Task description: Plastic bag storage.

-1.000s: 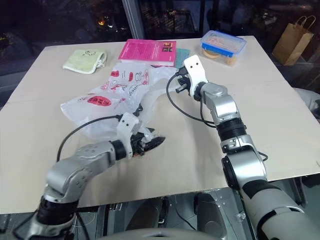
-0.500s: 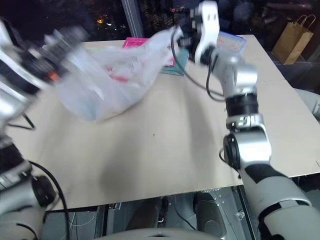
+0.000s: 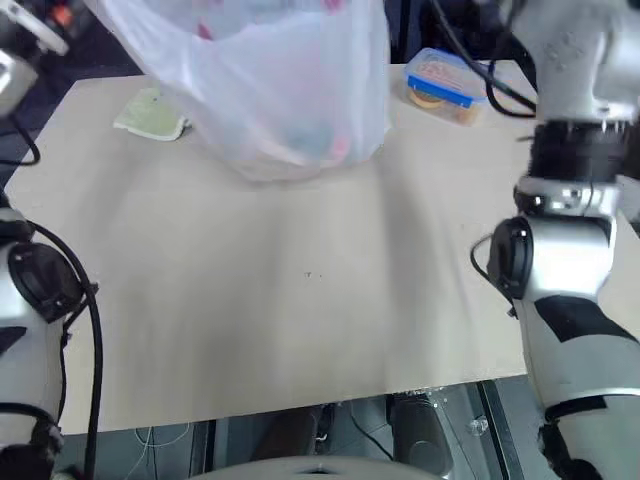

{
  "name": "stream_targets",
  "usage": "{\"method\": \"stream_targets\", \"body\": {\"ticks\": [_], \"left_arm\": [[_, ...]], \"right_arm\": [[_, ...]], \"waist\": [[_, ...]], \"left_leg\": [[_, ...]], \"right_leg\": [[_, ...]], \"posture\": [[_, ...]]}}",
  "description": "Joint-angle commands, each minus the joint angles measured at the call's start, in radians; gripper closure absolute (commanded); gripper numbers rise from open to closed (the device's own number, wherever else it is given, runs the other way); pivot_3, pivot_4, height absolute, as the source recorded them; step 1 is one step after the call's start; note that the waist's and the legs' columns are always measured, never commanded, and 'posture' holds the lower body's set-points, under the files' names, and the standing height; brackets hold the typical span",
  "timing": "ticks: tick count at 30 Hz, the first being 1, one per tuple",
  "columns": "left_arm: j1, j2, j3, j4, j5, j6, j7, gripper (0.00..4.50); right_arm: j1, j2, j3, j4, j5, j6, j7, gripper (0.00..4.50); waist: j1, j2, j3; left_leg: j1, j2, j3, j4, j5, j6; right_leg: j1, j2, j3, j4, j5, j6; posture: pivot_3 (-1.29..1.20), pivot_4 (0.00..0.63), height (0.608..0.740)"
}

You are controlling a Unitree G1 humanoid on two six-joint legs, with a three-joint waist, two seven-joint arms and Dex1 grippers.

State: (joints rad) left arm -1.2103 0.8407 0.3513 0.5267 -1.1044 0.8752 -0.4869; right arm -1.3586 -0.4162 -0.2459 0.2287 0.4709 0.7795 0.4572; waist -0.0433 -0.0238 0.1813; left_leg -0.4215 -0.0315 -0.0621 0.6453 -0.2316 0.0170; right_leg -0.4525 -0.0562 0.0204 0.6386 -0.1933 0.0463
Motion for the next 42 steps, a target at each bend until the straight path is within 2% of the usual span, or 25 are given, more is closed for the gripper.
{"method": "stream_targets", "body": {"ticks": [1, 5, 7, 10, 12, 16, 20, 22, 23, 24, 25, 28, 31, 33, 35, 37, 42], "left_arm": [[0.22, -0.034, -0.005, -0.334, 0.022, 0.032, 0.006, 4.48], [0.471, -0.129, -0.07, -0.66, 0.069, 0.025, 0.085, 4.48], [0.628, -0.182, -0.118, -0.784, 0.145, -0.056, 0.068, 4.48], [0.835, -0.168, -0.195, -0.86, 0.26, -0.116, -0.002, 4.48], [0.936, -0.14, -0.231, -0.875, 0.329, -0.166, -0.065, 4.48], [1.068, -0.103, -0.284, -0.825, 0.491, -0.305, -0.155, 4.48], [1.137, -0.126, -0.281, -0.814, 0.564, -0.392, -0.179, 4.48], [1.156, -0.138, -0.226, -0.82, 0.492, -0.362, -0.219, 4.48], [1.176, -0.146, -0.191, -0.837, 0.455, -0.361, -0.238, 3.99], [1.191, -0.151, -0.171, -0.85, 0.439, -0.364, -0.249, 3.68], [1.21, -0.161, -0.155, -0.867, 0.432, -0.372, -0.247, 3.27], [1.296, -0.181, -0.14, -0.925, 0.455, -0.413, -0.251, 1.93], [1.51, -0.172, -0.028, -1.029, 0.48, -0.419, -0.238, 0.68], [1.558, -0.167, 0.043, -1.049, 0.431, -0.391, -0.23, 0.0], [1.564, -0.166, 0.096, -1.044, 0.39, -0.363, -0.218, 0.0], [1.546, -0.169, 0.142, -1.003, 0.37, -0.335, -0.193, 0.0], [1.314, -0.176, 0.189, -0.848, 0.343, -0.291, -0.066, 0.0]], "right_arm": [[0.234, -0.041, -0.08, -0.434, 0.136, 0.266, -0.096, 4.5], [0.578, -0.049, -0.08, -0.76, 0.219, 0.424, -0.146, 4.5], [0.753, -0.075, -0.071, -0.881, 0.256, 0.473, -0.134, 4.5], [1.031, -0.162, -0.033, -1.005, 0.303, 0.475, -0.039, 4.5], [1.154, -0.228, 0.033, -1.02, 0.258, 0.415, 0.001, 4.5], [1.296, -0.342, 0.213, -0.89, 0.04, 0.209, 0.011, 4.5], [1.299, -0.325, 0.278, -0.725, -0.1, 0.039, -0.021, 4.5], [1.293, -0.3, 0.252, -0.703, -0.093, -0.021, 0.01, 4.5], [1.292, -0.283, 0.223, -0.708, -0.07, -0.035, 0.022, 4.5], [1.294, -0.281, 0.21, -0.714, -0.061, -0.056, 0.042, 3.92], [1.305, -0.285, 0.2, -0.727, -0.052, -0.072, 0.066, 3.59], [1.366, -0.295, 0.146, -0.791, 0.028, -0.103, 0.164, 2.25], [1.552, -0.369, -0.076, -0.938, 0.116, -0.083, 0.271, 0.99], [1.634, -0.374, -0.202, -1.001, 0.207, -0.047, 0.287, 0.06], [1.688, -0.376, -0.281, -1.049, 0.275, -0.027, 0.3, 0.06], [1.725, -0.389, -0.313, -1.083, 0.272, -0.032, 0.306, 0.06], [1.791, -0.392, -0.26, -1.03, 0.116, -0.128, 0.297, 0.06]], "waist": [[-0.001, 0.001, 0.0], [0.001, 0.001, -0.001], [0.003, 0.002, -0.003], [0.004, 0.003, -0.003], [0.004, 0.003, -0.003], [0.005, 0.002, -0.003], [0.008, 0.002, -0.003], [0.008, 0.002, -0.003], [0.01, 0.002, -0.003], [0.011, 0.002, -0.003], [0.012, 0.002, -0.003], [0.02, 0.003, -0.003], [0.031, 0.004, -0.005], [0.036, 0.003, -0.005], [0.052, 0.003, -0.005], [0.058, 0.004, -0.005], [0.06, 0.004, -0.006]], "left_leg": [[0.0, 0.001, 0.0, 0.0, 0.0, 0.0], [-0.011, 0.001, 0.003, 0.007, 0.0, 0.0], [-0.01, 0.001, 0.004, 0.007, 0.0, 0.0], [-0.006, 0.0, 0.009, 0.007, -0.001, 0.003], [0.001, 0.0, 0.011, 0.007, -0.003, 0.005], [0.025, 0.004, 0.015, 0.007, -0.003, 0.006], [0.039, 0.009, 0.014, 0.007, -0.006, 0.002], [0.038, 0.009, 0.014, 0.007, -0.004, 0.006], [0.038, 0.009, 0.014, 0.007, -0.005, 0.007], [0.037, 0.009, 0.013, 0.007, -0.006, 0.008], [0.035, 0.01, 0.013, 0.007, -0.006, 0.009], [0.029, 0.01, 0.012, 0.006, -0.008, 0.01], [0.024, 0.01, 0.012, 0.007, -0.011, 0.012], [0.024, 0.01, 0.013, 0.007, -0.016, 0.014], [0.023, 0.01, 0.013, 0.008, -0.016, 0.014], [0.027, 0.011, 0.012, 0.009, -0.017, 0.014], [0.031, 0.014, 0.012, 0.017, -0.017, 0.012]], "right_leg": [[0.0, -0.001, 0.001, 0.0, 0.0, 0.0], [-0.014, -0.004, 0.005, 0.011, 0.0, -0.001], [-0.015, -0.005, 0.006, 0.013, 0.0, -0.001], [-0.012, -0.006, 0.009, 0.009, 0.0, 0.0], [-0.006, -0.001, 0.009, 0.009, 0.0, 0.0], [0.02, 0.005, 0.008, 0.003, -0.006, 0.0], [0.036, 0.001, 0.003, -0.003, -0.006, 0.001], [0.036, 0.001, 0.003, -0.005, -0.006, 0.001], [0.035, 0.001, 0.002, -0.005, -0.005, 0.002], [0.035, 0.002, 0.002, -0.006, -0.005, 0.002], [0.033, 0.002, 0.002, -0.006, -0.005, 0.002], [0.029, 0.002, 0.001, -0.008, 0.0, 0.001], [0.025, 0.002, 0.001, -0.011, 0.0, 0.001], [0.026, 0.001, 0.002, -0.012, -0.002, 0.003], [0.026, 0.001, 0.001, -0.013, -0.002, 0.003], [0.03, 0.002, 0.0, -0.013, -0.007, 0.004], [0.038, 0.002, -0.005, -0.012, -0.007, 0.005]], "posture": [[0.0, 0.15, 0.74], [0.0, 0.15, 0.74], [0.0, 0.15, 0.74], [0.0, 0.15, 0.74], [0.0, 0.15, 0.74], [0.0, 0.15, 0.74], [0.0, 0.15, 0.74], [0.0, 0.15, 0.74], [0.0, 0.15, 0.74], [0.0, 0.15, 0.74], [0.0, 0.15, 0.74], [0.0, 0.15, 0.74], [0.0, 0.15, 0.74], [0.0, 0.15, 0.74], [0.0, 0.15, 0.74], [0.0, 0.15, 0.74], [0.0, 0.15, 0.74]]}}
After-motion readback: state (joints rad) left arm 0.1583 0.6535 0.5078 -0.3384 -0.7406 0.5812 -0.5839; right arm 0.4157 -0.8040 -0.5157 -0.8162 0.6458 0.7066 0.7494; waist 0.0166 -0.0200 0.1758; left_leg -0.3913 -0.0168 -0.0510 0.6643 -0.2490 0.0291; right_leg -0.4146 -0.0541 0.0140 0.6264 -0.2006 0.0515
